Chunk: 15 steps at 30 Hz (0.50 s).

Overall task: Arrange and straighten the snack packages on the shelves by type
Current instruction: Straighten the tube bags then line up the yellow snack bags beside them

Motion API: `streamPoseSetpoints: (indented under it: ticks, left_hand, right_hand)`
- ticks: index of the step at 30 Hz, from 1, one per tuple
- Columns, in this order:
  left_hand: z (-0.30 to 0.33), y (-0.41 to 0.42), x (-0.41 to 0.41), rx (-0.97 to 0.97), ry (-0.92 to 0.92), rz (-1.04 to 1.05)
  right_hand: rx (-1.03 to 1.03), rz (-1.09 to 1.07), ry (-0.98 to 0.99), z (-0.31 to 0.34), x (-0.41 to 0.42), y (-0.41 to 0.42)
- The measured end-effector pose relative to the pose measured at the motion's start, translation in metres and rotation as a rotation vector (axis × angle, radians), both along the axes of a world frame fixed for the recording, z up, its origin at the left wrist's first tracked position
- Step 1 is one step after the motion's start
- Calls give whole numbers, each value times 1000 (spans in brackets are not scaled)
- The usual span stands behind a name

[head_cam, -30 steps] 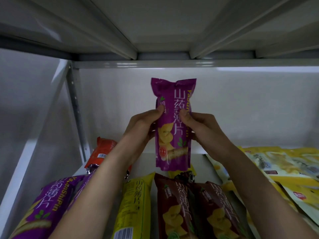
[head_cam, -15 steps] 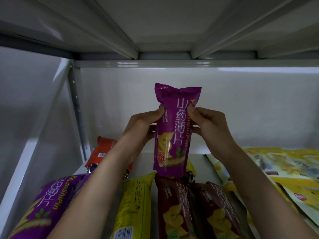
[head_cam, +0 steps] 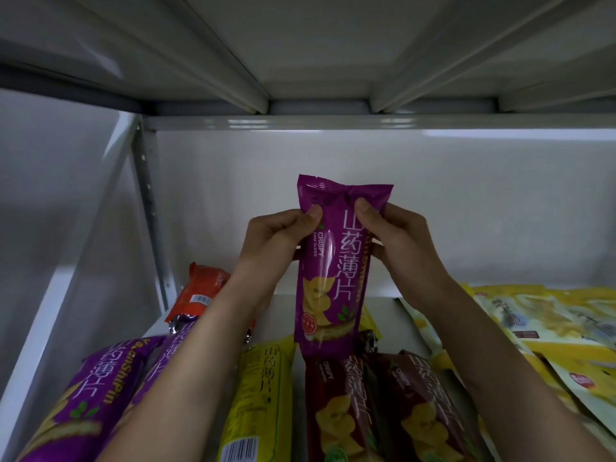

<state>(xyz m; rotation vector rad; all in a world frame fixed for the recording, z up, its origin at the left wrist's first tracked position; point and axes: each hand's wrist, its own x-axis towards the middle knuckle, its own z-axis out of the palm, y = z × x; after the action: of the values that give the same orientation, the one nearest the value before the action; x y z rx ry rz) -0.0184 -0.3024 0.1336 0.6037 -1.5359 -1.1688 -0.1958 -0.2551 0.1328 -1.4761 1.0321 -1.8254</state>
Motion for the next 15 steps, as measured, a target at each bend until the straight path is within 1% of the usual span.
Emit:
streamPoseSetpoints:
  ticks: [4, 8, 12, 15]
  left_hand:
    - [3, 2, -1, 12, -7, -43]
    - [4, 6, -2, -46, 40, -27]
    - [2, 2, 0, -55, 81, 21]
    - [1, -3, 1, -24, 126, 70]
  right_hand:
    - [-47, -25, 40, -3, -1, 0]
    - [-63, 5, 85, -4, 5, 0]
    - [22, 64, 92, -3, 7, 0]
    - [136, 84, 189, -8, 4, -4]
